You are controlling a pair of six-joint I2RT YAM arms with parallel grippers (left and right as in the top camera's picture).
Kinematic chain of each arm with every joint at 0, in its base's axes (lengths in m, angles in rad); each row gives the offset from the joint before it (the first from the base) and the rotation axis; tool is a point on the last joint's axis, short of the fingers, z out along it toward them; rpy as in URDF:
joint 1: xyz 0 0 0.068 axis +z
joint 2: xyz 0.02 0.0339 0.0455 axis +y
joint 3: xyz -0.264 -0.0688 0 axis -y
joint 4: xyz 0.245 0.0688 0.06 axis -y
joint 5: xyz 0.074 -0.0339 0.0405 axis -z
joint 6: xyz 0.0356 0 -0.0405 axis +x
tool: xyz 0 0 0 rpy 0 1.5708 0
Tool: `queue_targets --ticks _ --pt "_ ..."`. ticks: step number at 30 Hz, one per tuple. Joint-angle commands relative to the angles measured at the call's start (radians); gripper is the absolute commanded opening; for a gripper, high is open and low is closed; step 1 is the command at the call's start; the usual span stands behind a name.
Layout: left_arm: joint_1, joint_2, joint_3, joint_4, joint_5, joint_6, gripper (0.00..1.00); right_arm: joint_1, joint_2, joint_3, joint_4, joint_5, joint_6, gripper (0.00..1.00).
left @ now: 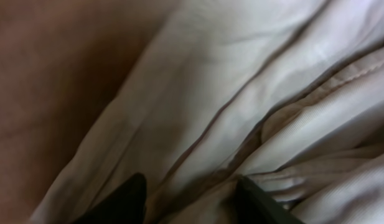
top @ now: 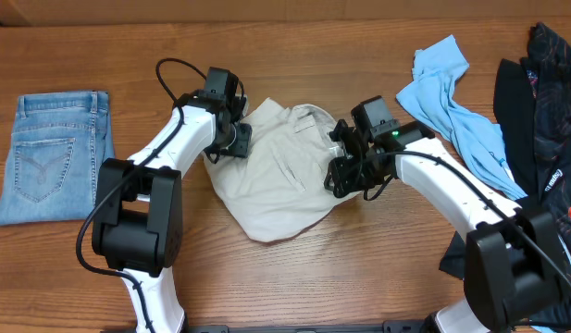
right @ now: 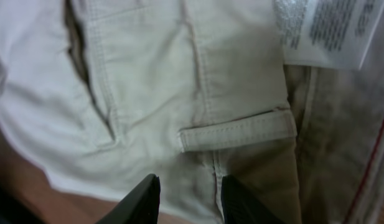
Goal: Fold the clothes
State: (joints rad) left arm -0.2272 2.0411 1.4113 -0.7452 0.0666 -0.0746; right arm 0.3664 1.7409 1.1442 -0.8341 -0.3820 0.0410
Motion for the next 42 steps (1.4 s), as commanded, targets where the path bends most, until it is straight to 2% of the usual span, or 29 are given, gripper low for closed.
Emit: queue_targets --ticks 1,4,7,10,13,17,28,39,42 --pt "0.006 0.04 -0.003 -0.108 -0.013 -0.029 0.46 -0.007 0.063 -0.05 0.049 0.029 -0.016 0.36" --pt "0.006 0.045 -0.003 -0.242 0.008 -0.077 0.42 -0.021 0.118 -0.053 0.109 0.16 -0.015 0.36" --pt "0.006 0.045 -0.003 -0.354 0.12 -0.094 0.39 -0.04 0.135 -0.053 0.223 0.282 -0.015 0.36" --pt "0.004 0.045 -0.003 -0.404 0.23 -0.072 0.4 -0.054 0.135 -0.035 0.325 0.314 -0.016 0.36" --pt "0.004 0.036 -0.003 -0.385 0.27 -0.044 0.42 -0.061 0.135 -0.007 0.347 0.312 -0.016 0.36" --pt "0.011 -0.013 0.0 -0.317 0.267 -0.046 0.49 -0.058 0.135 0.001 0.342 0.31 -0.016 0.36" --pt "0.033 -0.225 0.002 -0.098 0.335 -0.083 0.55 -0.058 0.135 0.001 0.306 0.31 -0.016 0.37" --pt "0.004 -0.103 -0.002 -0.097 0.347 -0.11 0.57 -0.058 0.135 0.001 0.306 0.31 -0.015 0.37" --pt "0.012 -0.066 -0.002 -0.13 0.276 -0.165 0.61 -0.058 0.135 0.001 0.302 0.31 -0.016 0.37"
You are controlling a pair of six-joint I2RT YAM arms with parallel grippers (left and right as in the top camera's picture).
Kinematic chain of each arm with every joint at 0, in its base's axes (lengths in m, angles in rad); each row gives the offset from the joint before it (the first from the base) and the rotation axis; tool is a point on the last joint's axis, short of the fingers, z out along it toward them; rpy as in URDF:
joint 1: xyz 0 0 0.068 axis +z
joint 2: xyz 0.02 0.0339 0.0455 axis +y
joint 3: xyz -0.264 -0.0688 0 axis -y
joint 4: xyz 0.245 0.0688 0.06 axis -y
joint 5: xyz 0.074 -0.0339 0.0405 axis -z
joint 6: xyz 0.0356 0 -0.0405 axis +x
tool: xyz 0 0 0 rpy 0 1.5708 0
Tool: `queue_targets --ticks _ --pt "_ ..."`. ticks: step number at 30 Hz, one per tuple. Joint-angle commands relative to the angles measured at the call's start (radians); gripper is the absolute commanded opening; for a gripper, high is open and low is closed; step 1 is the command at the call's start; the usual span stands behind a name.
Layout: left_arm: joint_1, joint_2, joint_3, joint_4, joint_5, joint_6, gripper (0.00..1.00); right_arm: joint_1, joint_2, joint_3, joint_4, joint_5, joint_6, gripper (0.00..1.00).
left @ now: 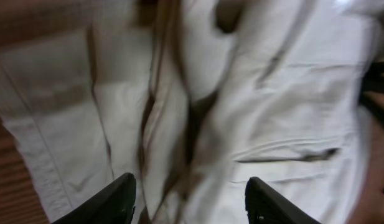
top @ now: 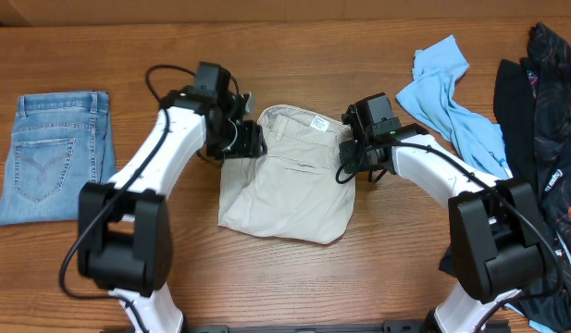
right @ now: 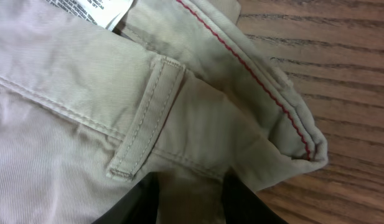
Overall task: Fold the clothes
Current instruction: 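Hold the shorts with the left gripper and release the right gripper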
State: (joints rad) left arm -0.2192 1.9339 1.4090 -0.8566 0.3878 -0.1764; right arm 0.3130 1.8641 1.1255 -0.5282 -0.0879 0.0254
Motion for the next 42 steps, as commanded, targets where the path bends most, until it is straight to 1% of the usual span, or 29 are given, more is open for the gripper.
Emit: queue_targets --ticks 1,3,4,5,6,7,9,11,12,13,15,17,20,24,26,32,33,35,39,42 --pt "0.008 0.045 0.0 -0.027 -0.072 -0.069 0.62 -0.005 0.012 0.019 -0.004 0.016 0.0 0.38" --pt "0.016 0.047 0.0 -0.033 -0.128 -0.072 0.64 -0.005 0.012 0.019 -0.004 0.016 0.0 0.38" --pt "0.018 0.047 0.0 -0.032 -0.149 -0.072 0.67 -0.005 0.012 0.019 -0.003 0.016 0.0 0.38" --pt "0.02 0.047 0.0 -0.033 -0.17 -0.075 0.73 -0.005 0.012 0.019 -0.003 0.016 0.0 0.38" --pt "0.021 0.047 0.0 -0.037 -0.189 -0.078 0.76 -0.005 0.012 0.019 -0.004 0.016 0.0 0.38" --pt "0.023 0.047 0.0 -0.044 -0.206 -0.085 0.77 -0.005 0.012 0.019 -0.004 0.016 0.0 0.38" --pt "0.023 0.047 0.0 -0.053 -0.215 -0.087 0.78 -0.005 0.012 0.019 -0.004 0.016 0.0 0.38" --pt "0.023 0.049 0.0 -0.053 -0.211 -0.086 0.85 -0.005 0.012 0.019 -0.004 0.016 0.0 0.38" --pt "0.023 0.05 0.0 -0.052 -0.203 -0.081 0.87 -0.005 0.012 0.019 -0.004 0.016 0.0 0.38" --pt "0.023 0.051 0.0 -0.05 -0.177 -0.058 0.86 -0.005 0.012 0.019 -0.004 0.016 0.0 0.38" --pt "0.023 0.051 0.0 -0.034 -0.07 0.013 0.85 -0.005 0.012 0.019 -0.005 0.016 0.0 0.38" --pt "0.023 0.051 0.0 -0.01 0.023 0.05 0.84 -0.005 0.012 0.019 -0.007 0.016 0.0 0.38" --pt "0.023 0.051 0.0 0.025 0.042 0.049 0.84 -0.005 0.012 0.019 -0.008 0.016 0.0 0.38" --pt "0.023 0.051 0.0 0.082 0.126 0.079 0.82 -0.005 0.012 0.019 -0.008 0.016 0.0 0.38" --pt "0.023 0.051 0.0 0.098 0.138 0.08 0.81 -0.005 0.012 0.019 -0.008 0.016 0.0 0.38" --pt "0.022 0.052 0.0 0.111 0.134 0.08 0.71 -0.005 0.012 0.019 -0.011 0.016 0.0 0.38" --pt "0.024 0.052 0.0 0.127 0.133 0.08 0.71 -0.005 0.012 0.019 -0.012 0.016 0.0 0.38" --pt "0.029 0.052 0.0 0.166 0.133 0.077 0.74 -0.005 0.012 0.019 -0.012 0.016 0.0 0.38" --pt "0.032 0.052 0.0 0.239 0.122 -0.014 0.74 -0.005 0.012 0.019 -0.012 0.016 0.0 0.38" --pt "0.028 0.052 0.0 0.263 0.131 -0.026 0.73 -0.005 0.012 0.019 -0.011 0.016 0.0 0.39"
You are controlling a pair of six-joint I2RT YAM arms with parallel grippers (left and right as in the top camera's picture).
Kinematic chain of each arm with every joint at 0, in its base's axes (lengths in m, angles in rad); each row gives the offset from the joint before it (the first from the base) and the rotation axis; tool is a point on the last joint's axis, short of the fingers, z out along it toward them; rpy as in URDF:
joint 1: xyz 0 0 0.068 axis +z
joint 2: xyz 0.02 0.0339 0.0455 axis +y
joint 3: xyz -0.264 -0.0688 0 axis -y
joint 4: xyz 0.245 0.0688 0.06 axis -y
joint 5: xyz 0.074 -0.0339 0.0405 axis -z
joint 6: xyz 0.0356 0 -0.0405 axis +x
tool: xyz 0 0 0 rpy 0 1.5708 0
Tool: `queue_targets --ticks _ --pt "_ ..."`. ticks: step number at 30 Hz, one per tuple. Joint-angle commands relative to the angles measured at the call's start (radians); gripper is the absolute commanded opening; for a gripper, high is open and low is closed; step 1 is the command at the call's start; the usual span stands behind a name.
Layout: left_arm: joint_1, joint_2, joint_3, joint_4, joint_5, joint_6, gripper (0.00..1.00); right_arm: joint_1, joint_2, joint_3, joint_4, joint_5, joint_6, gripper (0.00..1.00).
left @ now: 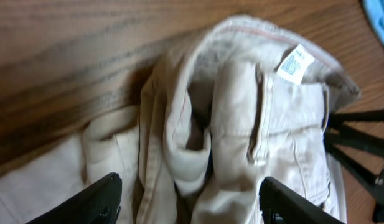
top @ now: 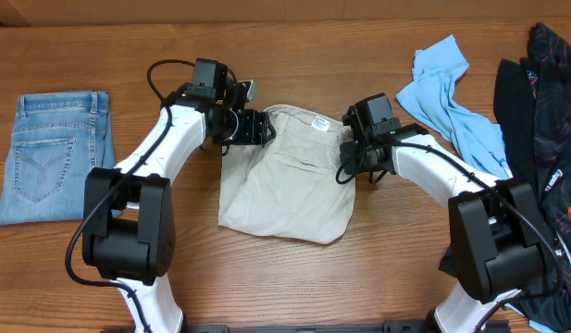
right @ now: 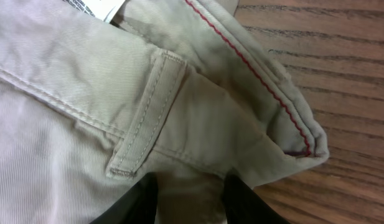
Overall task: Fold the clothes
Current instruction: 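Hold the shorts with the left gripper and release the right gripper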
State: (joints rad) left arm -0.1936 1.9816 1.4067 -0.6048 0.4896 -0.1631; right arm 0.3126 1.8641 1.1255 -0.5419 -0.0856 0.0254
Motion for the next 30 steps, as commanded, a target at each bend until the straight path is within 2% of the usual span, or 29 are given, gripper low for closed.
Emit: queue_targets --ticks 1,11,15,17,19,21,26,28,30 --pt "-0.004 0.005 0.002 0.011 0.029 -0.039 0.73 -0.005 0.012 0.019 0.002 0.014 0.0 0.39" --pt "-0.049 0.044 0.002 0.008 -0.053 -0.028 0.75 -0.005 0.012 0.019 -0.002 0.013 0.0 0.39" --pt "-0.049 0.078 0.002 0.02 -0.051 -0.027 0.7 -0.005 0.012 0.019 -0.003 0.013 0.0 0.39" --pt "-0.049 0.085 0.002 0.031 -0.039 -0.026 0.61 -0.005 0.012 0.019 -0.004 0.014 0.0 0.4" --pt "-0.049 0.082 0.005 0.042 0.018 0.006 0.41 -0.005 0.012 0.019 -0.005 0.014 0.0 0.43" --pt "-0.049 0.07 0.016 0.04 0.074 0.035 0.29 -0.005 0.012 0.02 -0.005 0.015 0.0 0.46" --pt "-0.048 -0.006 0.022 0.035 0.081 0.043 0.26 -0.012 0.006 0.022 -0.006 0.018 0.031 0.49" --pt "-0.048 -0.048 0.022 0.027 0.078 0.058 0.16 -0.014 0.003 0.022 -0.009 0.017 0.031 0.49" --pt "-0.048 -0.08 0.022 0.002 0.079 0.058 0.12 -0.014 0.002 0.023 -0.014 0.018 0.031 0.49"
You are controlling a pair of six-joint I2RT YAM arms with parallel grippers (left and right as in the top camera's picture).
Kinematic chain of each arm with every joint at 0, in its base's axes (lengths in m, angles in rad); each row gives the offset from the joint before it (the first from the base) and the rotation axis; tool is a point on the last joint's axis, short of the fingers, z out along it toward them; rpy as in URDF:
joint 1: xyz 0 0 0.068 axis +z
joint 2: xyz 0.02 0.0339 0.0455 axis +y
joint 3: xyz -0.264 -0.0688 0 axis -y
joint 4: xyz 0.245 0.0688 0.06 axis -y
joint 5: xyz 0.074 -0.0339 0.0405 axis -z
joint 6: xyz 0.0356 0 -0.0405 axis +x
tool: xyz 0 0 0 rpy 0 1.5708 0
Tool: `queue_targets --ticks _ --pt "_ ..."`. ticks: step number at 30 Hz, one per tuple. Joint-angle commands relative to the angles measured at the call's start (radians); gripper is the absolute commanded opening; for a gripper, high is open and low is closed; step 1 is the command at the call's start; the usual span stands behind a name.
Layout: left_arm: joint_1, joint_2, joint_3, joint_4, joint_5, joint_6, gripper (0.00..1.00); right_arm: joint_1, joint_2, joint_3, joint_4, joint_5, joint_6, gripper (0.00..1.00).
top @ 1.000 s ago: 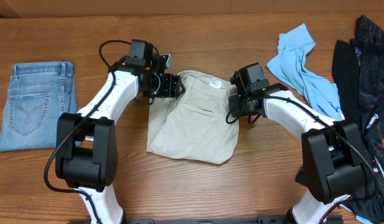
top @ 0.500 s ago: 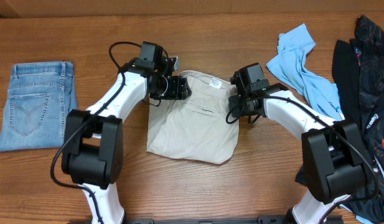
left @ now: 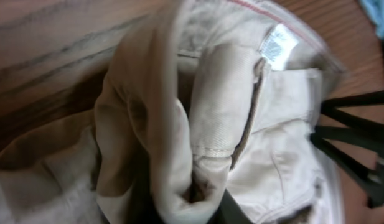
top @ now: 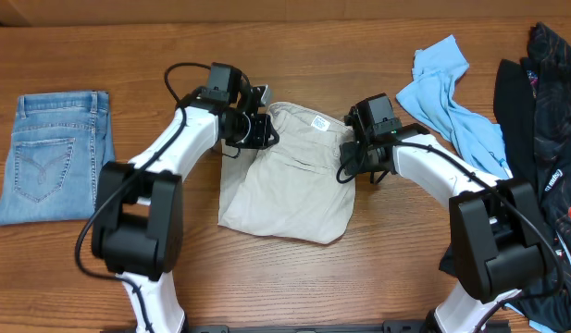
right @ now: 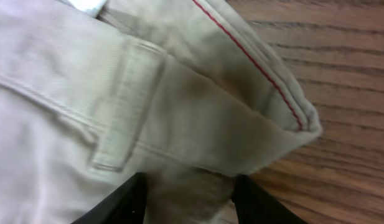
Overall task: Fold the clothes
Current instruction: 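Hold the shorts with the left gripper and release the right gripper, then drag the folded shorts left with the left gripper onto the jeans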
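Note:
Beige shorts (top: 290, 190) lie crumpled in the middle of the table, waistband at the far side with a white label (top: 317, 120). My left gripper (top: 254, 129) sits at the waistband's left corner. In the left wrist view that gripper (left: 188, 208) is shut on a rolled fold of the shorts (left: 210, 93). My right gripper (top: 352, 155) is at the waistband's right corner. The right wrist view shows it (right: 188, 199) with a bunch of the beige cloth (right: 86, 81) between its fingers, next to a belt loop and a red-stitched hem.
Folded blue jeans (top: 54, 153) lie at the far left. A light blue garment (top: 452, 102) sprawls at the back right. A pile of dark clothes (top: 544, 111) fills the right edge. Bare wood table (top: 294, 287) runs along the front.
My left gripper was open just off the waistband's left corner; it has moved in and shut on a fold there. The right gripper stays put, its fingers standing slightly wider.
Both grippers held the shorts, which were spread in a loose heap. Then the shorts lay drawn into a narrower shape with the waistband at the far side and the left gripper open. Now the left gripper grips the left waistband corner again.

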State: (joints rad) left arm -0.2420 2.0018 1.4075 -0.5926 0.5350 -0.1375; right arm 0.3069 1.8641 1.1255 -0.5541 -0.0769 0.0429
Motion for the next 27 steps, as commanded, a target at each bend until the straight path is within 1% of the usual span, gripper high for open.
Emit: queue_targets --ticks 1,3,4,7,10,14,18,22,25,27 --pt "0.0 -0.116 0.021 -0.031 0.034 0.029 0.09 -0.008 0.002 0.023 -0.006 0.009 0.013 0.49" --pt "0.0 -0.142 0.021 -0.076 0.024 0.029 0.05 -0.008 0.002 0.022 -0.012 0.009 0.013 0.5" --pt "0.0 -0.155 0.021 -0.099 0.008 0.029 0.04 -0.01 0.002 0.023 -0.012 0.009 0.013 0.5" --pt "0.001 -0.196 0.021 -0.166 -0.047 0.029 0.04 -0.01 -0.01 0.023 -0.013 0.009 0.013 0.54" --pt "0.001 -0.245 0.021 -0.23 -0.123 0.027 0.04 -0.01 -0.037 0.023 -0.013 0.01 0.013 0.56" --pt "0.001 -0.311 0.021 -0.279 -0.153 0.007 0.04 -0.01 -0.083 0.023 -0.033 0.005 0.01 0.56" --pt "0.001 -0.362 0.021 -0.299 -0.162 -0.001 0.04 -0.01 -0.11 0.023 -0.13 -0.055 -0.029 0.56" --pt "0.001 -0.396 0.021 -0.347 -0.246 -0.04 0.04 -0.01 -0.112 0.021 -0.232 -0.188 -0.03 0.55" --pt "0.001 -0.4 0.021 -0.385 -0.352 -0.118 0.04 -0.009 -0.112 0.02 -0.257 -0.248 -0.051 0.55" --pt "0.001 -0.401 0.021 -0.381 -0.359 -0.126 0.04 -0.008 -0.111 0.02 -0.256 -0.262 -0.051 0.55"
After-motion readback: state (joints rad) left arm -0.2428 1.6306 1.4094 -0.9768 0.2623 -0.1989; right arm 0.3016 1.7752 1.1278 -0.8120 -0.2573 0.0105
